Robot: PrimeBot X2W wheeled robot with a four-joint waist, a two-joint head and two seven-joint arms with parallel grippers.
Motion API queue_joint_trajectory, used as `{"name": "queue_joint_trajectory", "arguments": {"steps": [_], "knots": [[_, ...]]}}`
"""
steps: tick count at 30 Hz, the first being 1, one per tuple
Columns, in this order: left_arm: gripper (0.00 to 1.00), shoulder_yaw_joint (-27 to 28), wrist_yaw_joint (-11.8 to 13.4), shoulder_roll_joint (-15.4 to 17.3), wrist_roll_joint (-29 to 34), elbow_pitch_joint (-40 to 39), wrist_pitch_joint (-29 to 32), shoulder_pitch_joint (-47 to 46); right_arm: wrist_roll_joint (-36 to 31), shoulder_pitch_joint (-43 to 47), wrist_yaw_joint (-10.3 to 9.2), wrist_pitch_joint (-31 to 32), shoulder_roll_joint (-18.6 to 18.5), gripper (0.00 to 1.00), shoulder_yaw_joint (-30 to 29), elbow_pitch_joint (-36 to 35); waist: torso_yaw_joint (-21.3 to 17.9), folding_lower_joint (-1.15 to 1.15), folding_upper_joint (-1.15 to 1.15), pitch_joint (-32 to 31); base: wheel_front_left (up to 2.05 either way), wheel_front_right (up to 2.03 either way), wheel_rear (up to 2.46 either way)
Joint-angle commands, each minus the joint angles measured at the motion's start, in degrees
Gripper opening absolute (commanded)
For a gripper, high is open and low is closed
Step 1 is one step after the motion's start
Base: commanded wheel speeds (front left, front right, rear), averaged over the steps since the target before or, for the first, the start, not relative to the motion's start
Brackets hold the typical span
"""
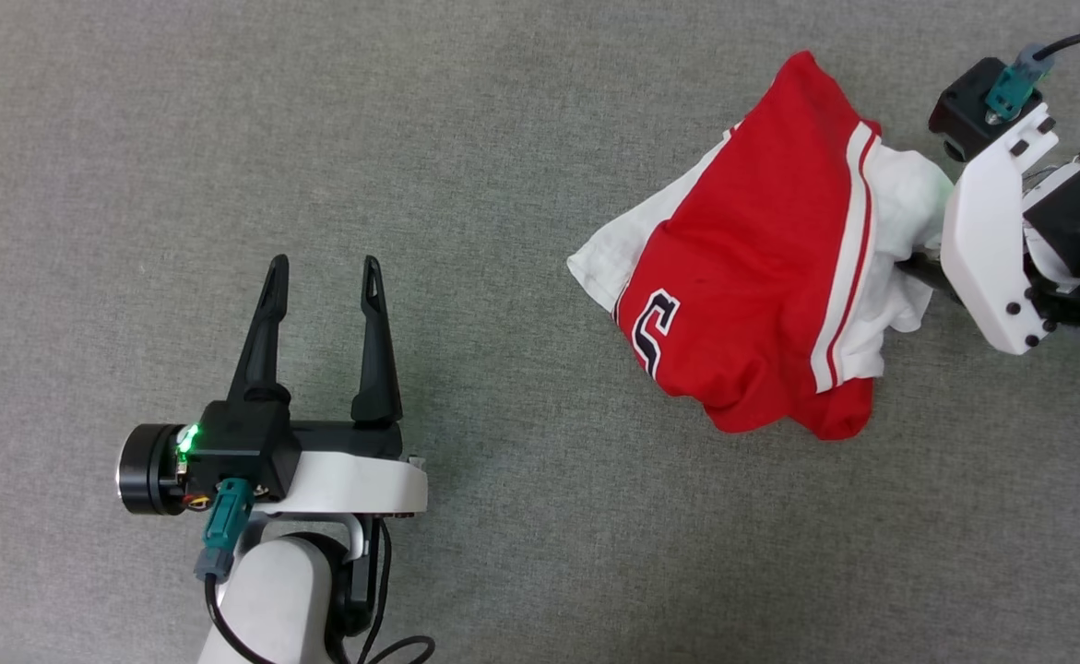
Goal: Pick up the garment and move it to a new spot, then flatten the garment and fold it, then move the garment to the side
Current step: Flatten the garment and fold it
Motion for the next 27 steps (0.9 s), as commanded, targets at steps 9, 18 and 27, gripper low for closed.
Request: {"name": "queue_joint_trajectory", "arguments": {"steps": [9,18,27], "knots": [[1.0,1.64,-0.55,-0.09,1.11,1.46,-0.15,2.36,4.89,0.58,0.26,-9.94,-1.15,0.0,4.27,0.0,-2.91,0.0,0.0,-7.29,0.0,0.0,0.0],[1.0,4.31,-1.12,-0.08,2.14,1.22,-0.15,7.34,11.44,5.76,0.26,-19.22,-13.47,0.0,3.23,-10.54,-5.86,0.0,0.0,-13.59,0.0,0.0,0.0],[1.0,4.84,-1.87,-0.08,2.52,1.0,-0.15,9.0,21.08,19.14,0.26,-22.99,-24.98,0.0,-0.22,-7.76,-7.66,0.0,0.0,-14.18,0.0,0.0,0.0]]}}
